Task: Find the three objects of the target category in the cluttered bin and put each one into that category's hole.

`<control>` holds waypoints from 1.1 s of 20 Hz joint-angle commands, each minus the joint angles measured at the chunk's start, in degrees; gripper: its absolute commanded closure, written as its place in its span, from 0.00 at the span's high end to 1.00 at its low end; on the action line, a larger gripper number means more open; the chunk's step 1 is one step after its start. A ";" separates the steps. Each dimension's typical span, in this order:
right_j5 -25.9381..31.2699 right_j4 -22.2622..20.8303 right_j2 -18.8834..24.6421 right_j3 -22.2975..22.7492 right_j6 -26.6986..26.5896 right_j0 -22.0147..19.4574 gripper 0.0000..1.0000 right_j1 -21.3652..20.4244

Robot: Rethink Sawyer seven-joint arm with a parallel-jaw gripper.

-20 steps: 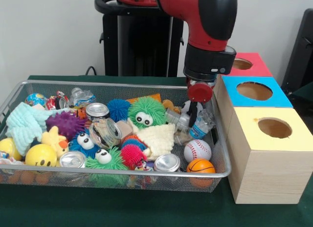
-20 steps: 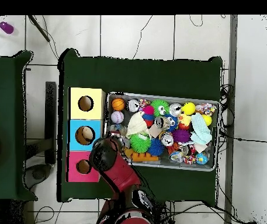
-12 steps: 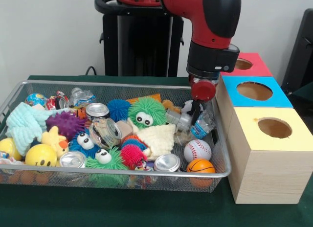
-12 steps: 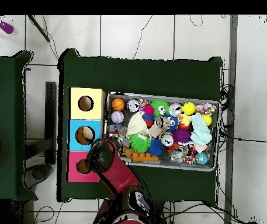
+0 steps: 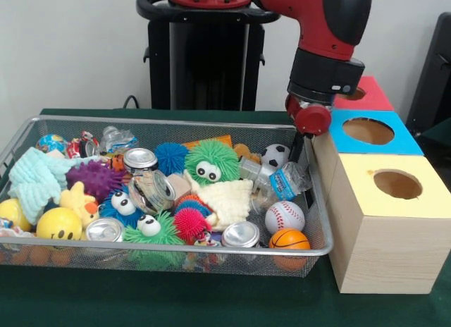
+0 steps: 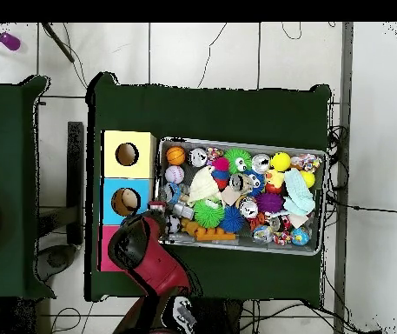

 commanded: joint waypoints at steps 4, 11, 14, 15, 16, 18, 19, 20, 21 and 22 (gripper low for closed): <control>1.45 5.36 -1.26 -3.52 9.23 3.85 0.00 3.29; -0.80 2.25 -1.15 -3.34 10.50 3.25 0.00 4.00; 0.23 4.87 -3.05 -4.36 8.45 5.39 0.00 5.00; -0.14 4.09 -3.30 -4.51 7.94 5.21 0.00 5.28; -0.51 3.32 -3.56 -4.65 7.43 5.03 0.00 5.55; -0.38 3.01 -4.86 -5.15 5.72 5.52 0.00 6.22; 0.11 3.47 -5.91 -5.51 4.51 6.20 0.00 6.61; 0.61 3.53 -6.68 -5.92 3.51 6.71 0.00 6.80; 1.91 5.18 -8.60 -6.55 1.89 8.30 0.00 7.55; 2.43 5.76 -8.86 -6.74 2.22 8.64 0.00 7.84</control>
